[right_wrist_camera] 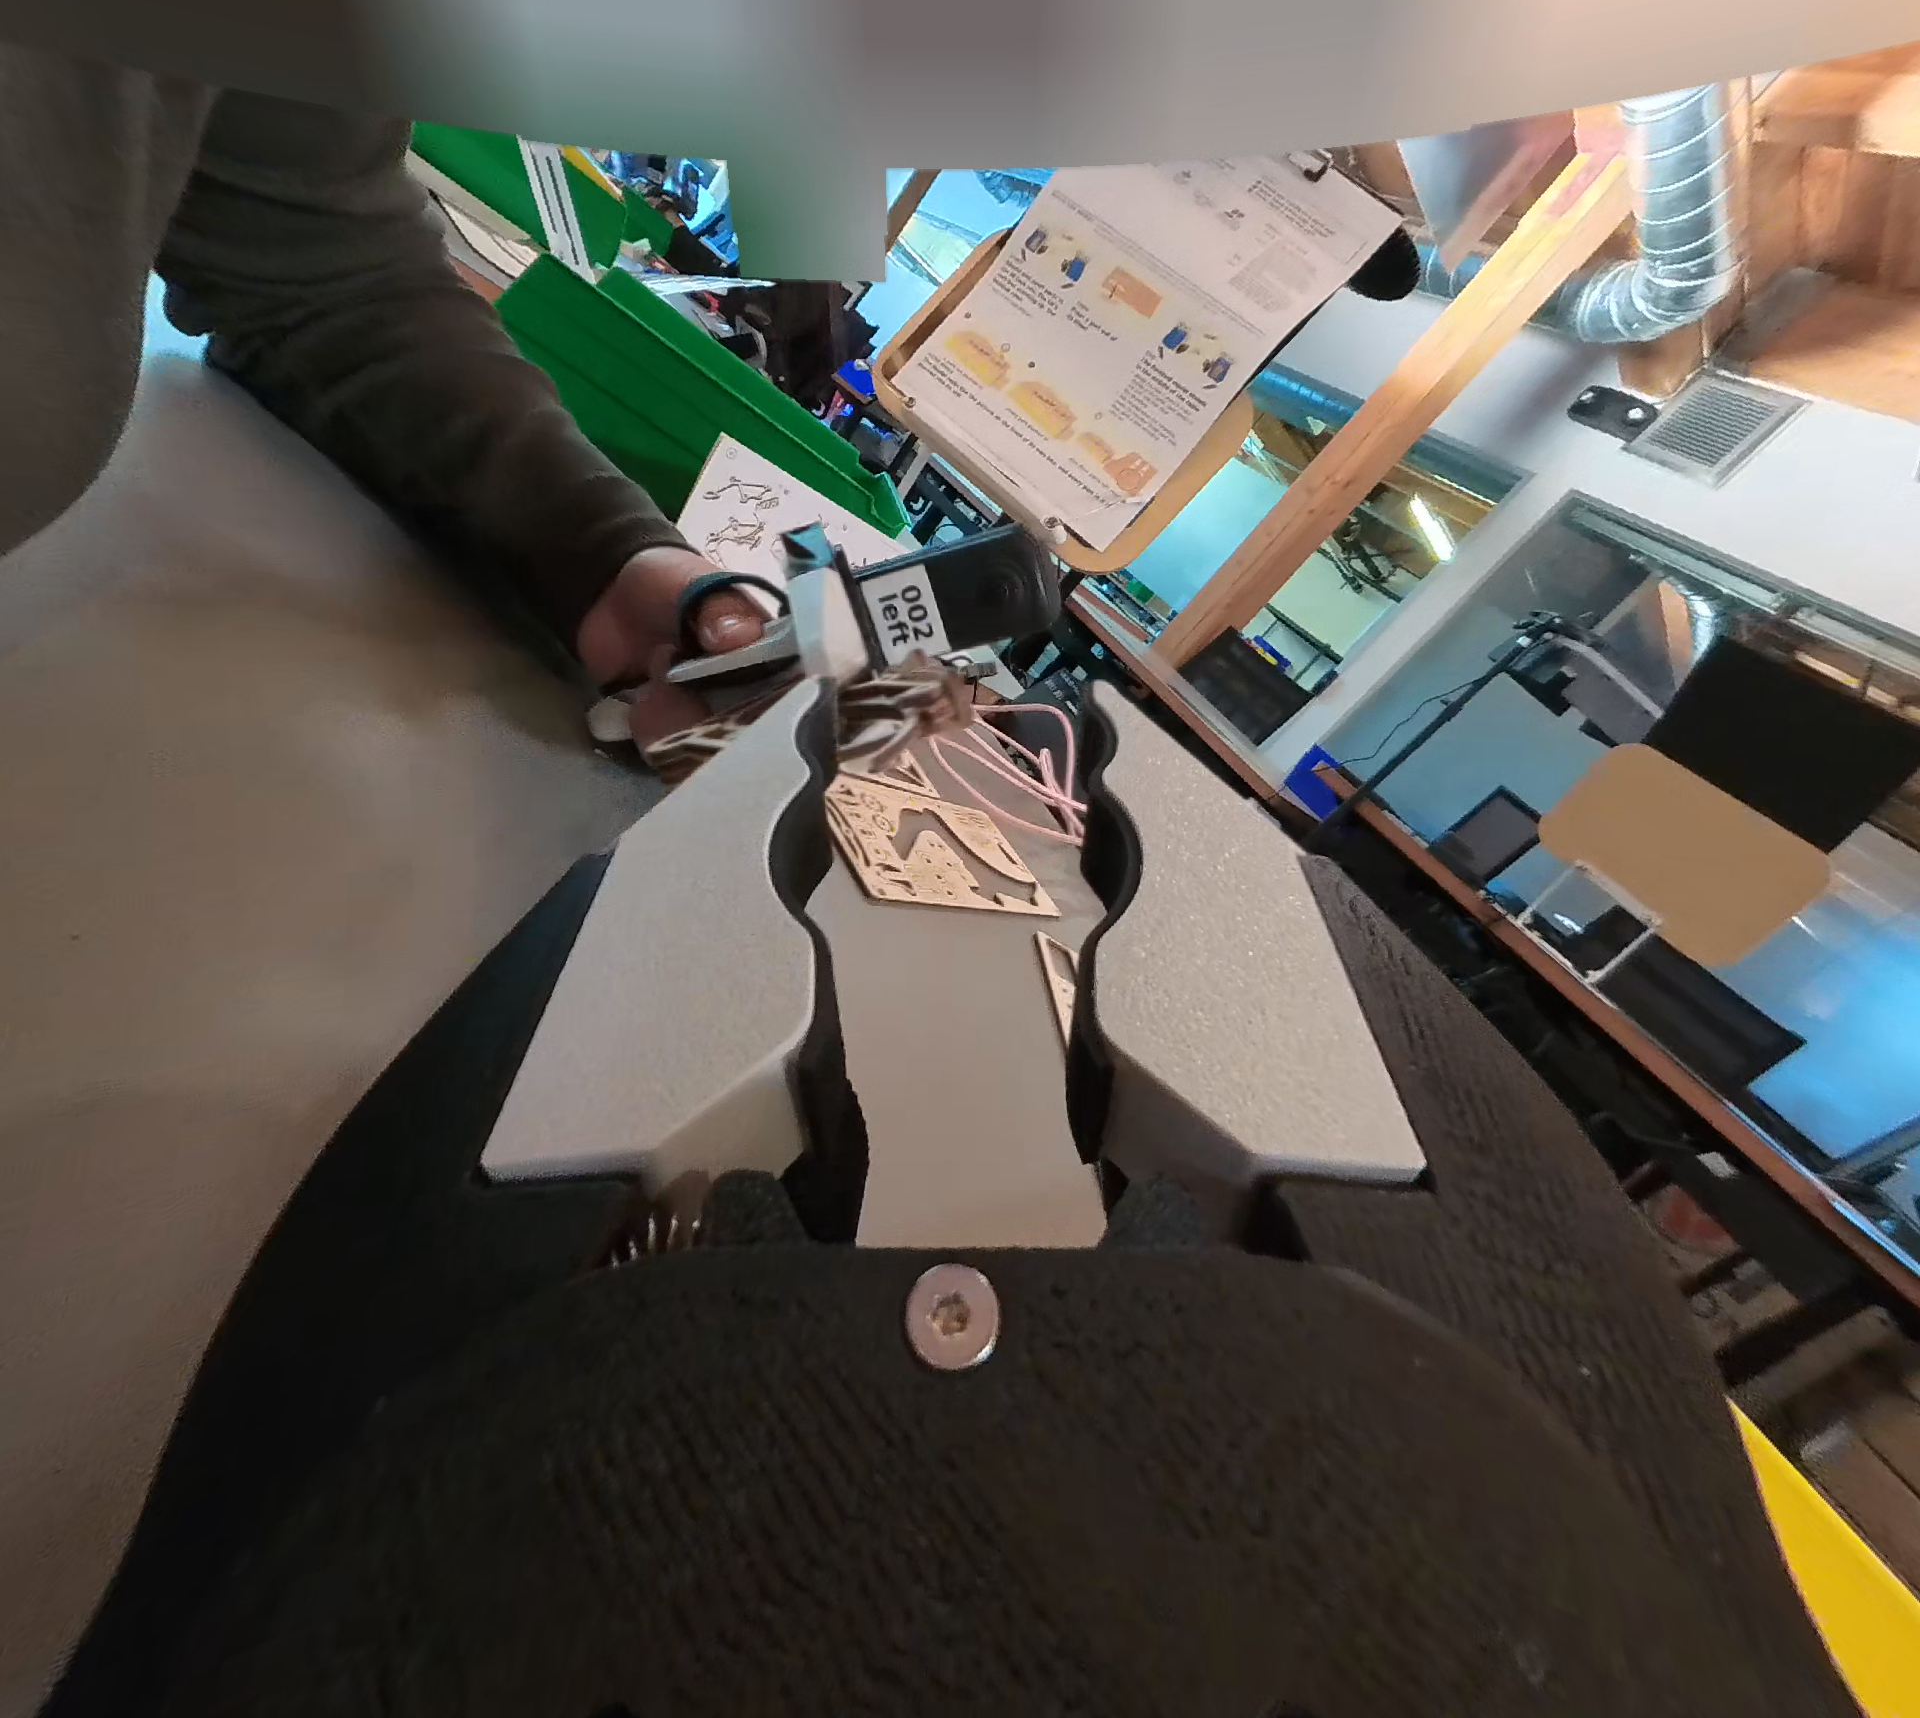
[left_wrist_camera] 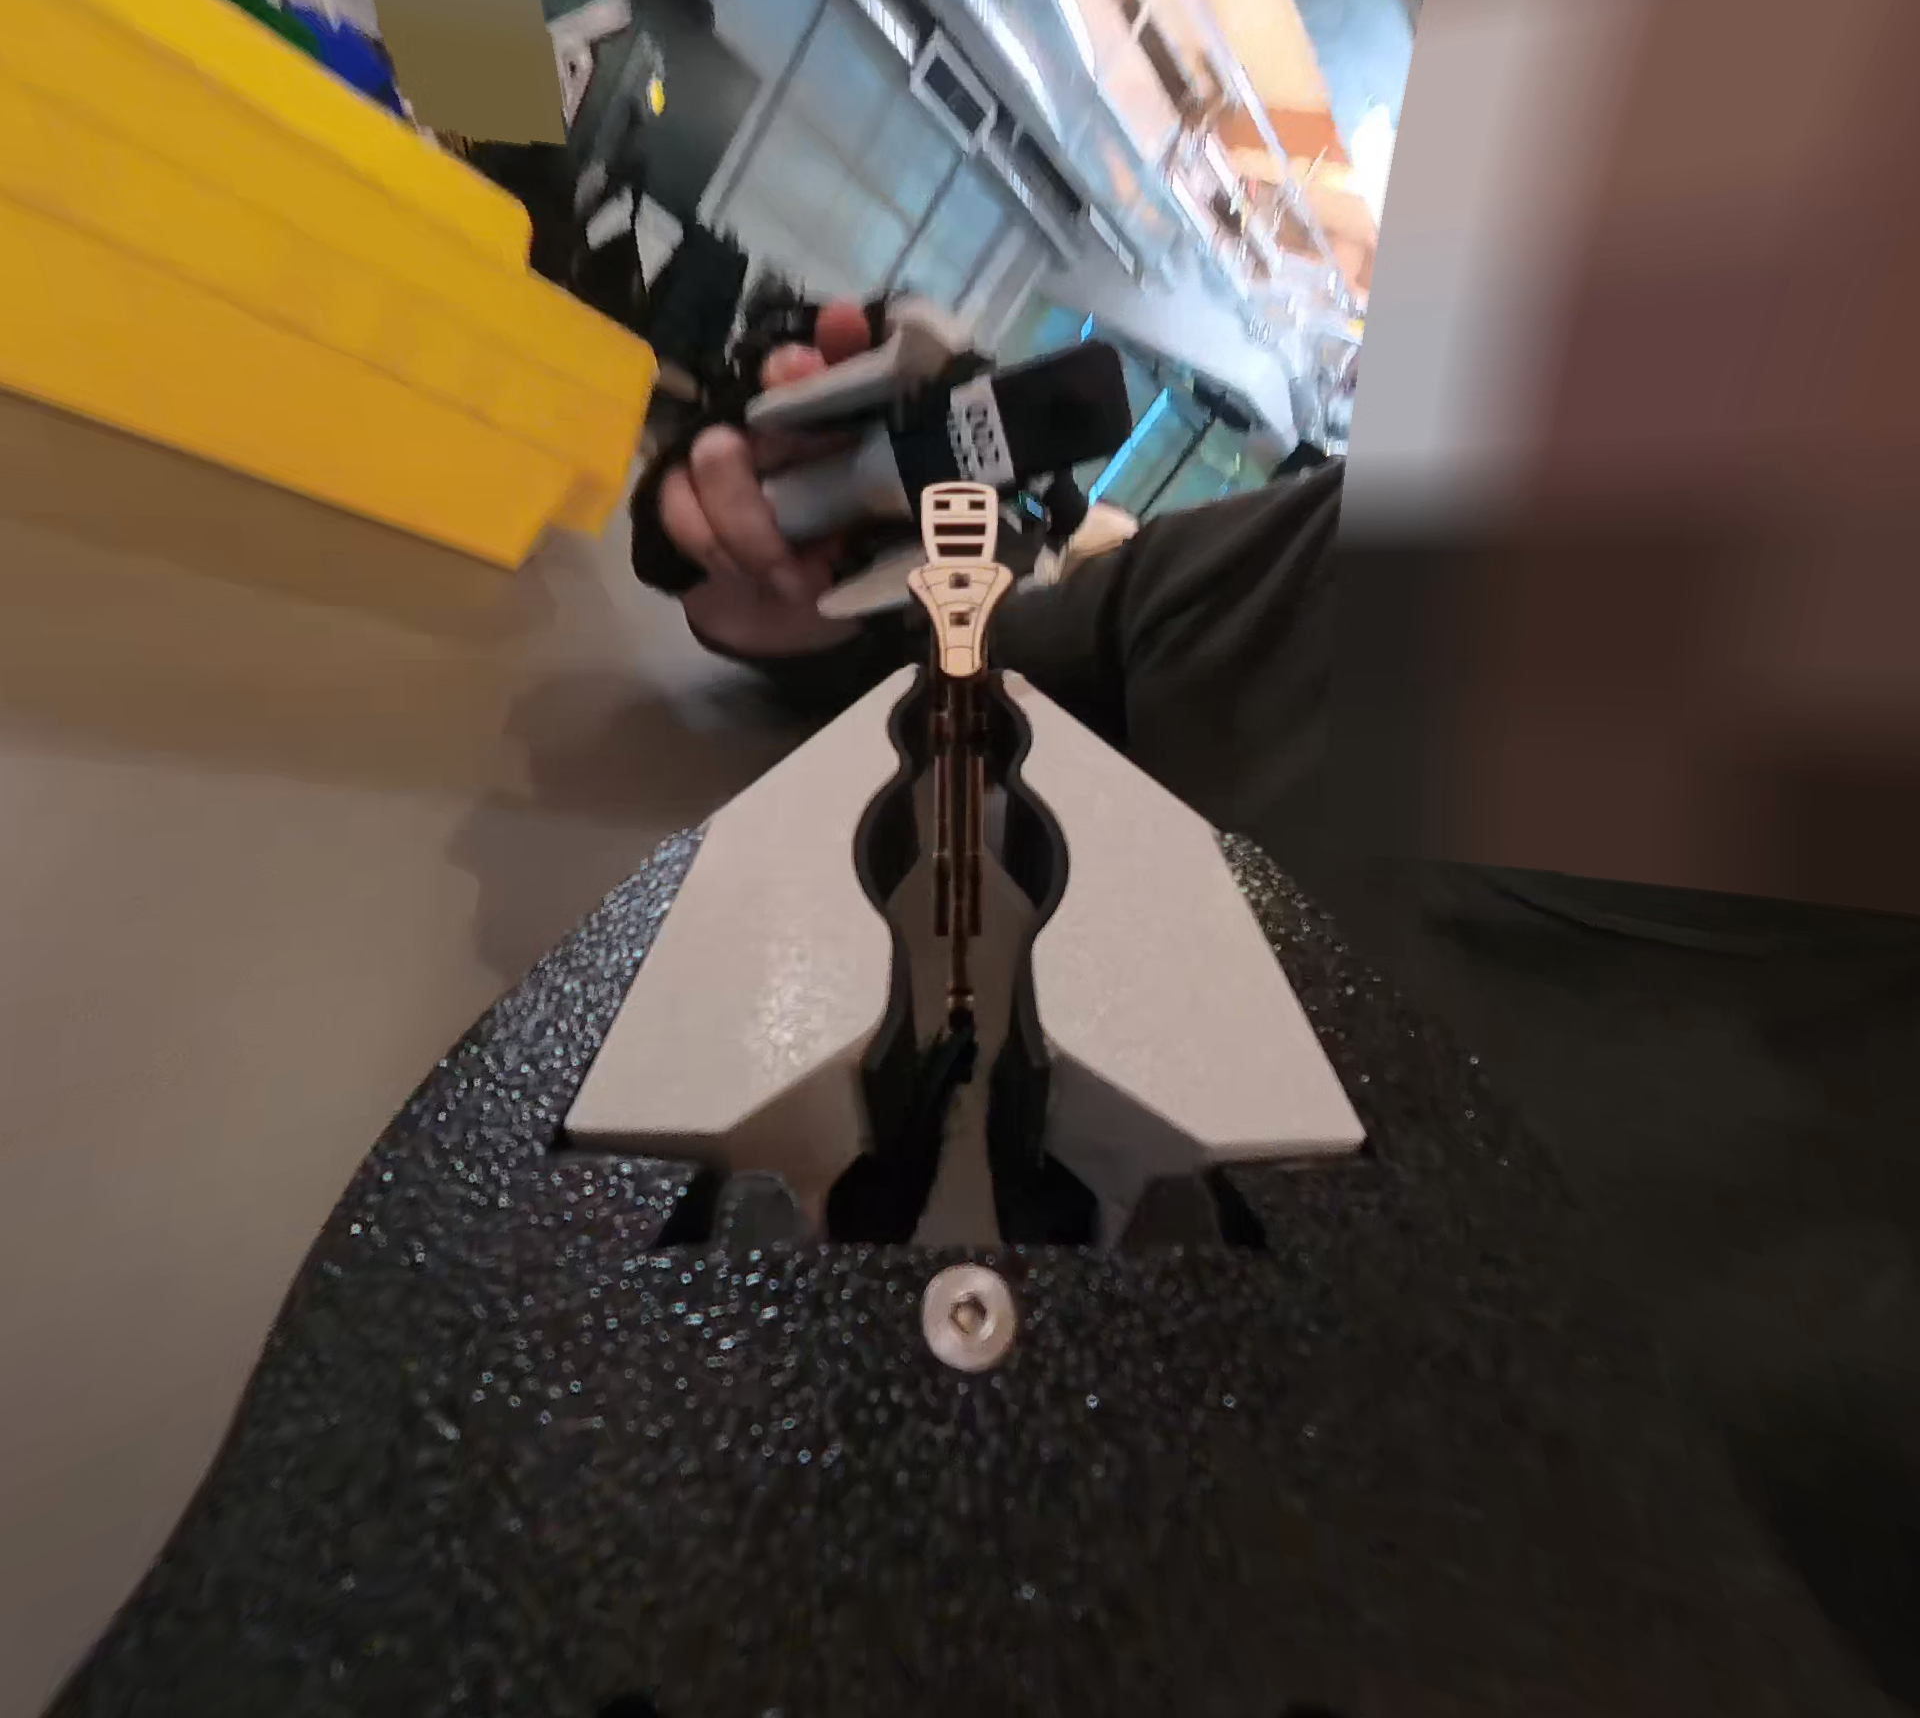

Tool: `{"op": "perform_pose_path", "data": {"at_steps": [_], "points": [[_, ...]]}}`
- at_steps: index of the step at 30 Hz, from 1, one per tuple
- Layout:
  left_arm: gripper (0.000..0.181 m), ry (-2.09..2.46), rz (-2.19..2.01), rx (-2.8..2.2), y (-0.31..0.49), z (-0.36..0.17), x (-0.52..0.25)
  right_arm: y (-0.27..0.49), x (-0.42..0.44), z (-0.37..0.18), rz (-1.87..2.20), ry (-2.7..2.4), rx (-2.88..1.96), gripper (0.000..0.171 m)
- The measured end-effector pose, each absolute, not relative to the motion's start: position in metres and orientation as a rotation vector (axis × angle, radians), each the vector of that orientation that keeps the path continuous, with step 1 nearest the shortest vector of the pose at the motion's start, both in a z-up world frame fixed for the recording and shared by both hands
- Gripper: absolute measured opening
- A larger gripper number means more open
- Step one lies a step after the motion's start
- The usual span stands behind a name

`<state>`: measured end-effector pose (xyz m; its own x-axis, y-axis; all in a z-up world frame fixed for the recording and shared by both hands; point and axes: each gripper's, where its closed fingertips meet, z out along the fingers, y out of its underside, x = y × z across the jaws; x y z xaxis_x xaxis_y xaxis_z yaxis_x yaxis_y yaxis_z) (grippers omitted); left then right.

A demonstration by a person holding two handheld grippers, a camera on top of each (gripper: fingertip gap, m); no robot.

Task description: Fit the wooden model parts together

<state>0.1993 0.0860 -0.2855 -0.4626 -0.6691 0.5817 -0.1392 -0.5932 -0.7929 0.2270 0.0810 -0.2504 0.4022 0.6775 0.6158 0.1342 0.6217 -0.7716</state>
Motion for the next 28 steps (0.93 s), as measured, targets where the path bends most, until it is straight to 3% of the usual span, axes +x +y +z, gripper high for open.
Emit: {"op": "perform_pose_path", "data": {"at_steps": [9, 21, 28], "points": [[0.007, 1.100, -2.028, -1.306, 0.098, -0.279, 0.197, 0.083, 0.229, -0.248, 0.373, -1.106, -0.847, 0.044], [0.006, 1.119, -1.328, -0.995, 0.119, -0.271, 0.206, 0.103, 0.237, -0.259, 0.410, -1.040, -0.925, 0.040], [0.006, 1.131, -1.359, -1.041, 0.120, -0.275, 0.221, 0.126, 0.253, -0.258, 0.469, -0.906, -1.011, 0.041]]}}
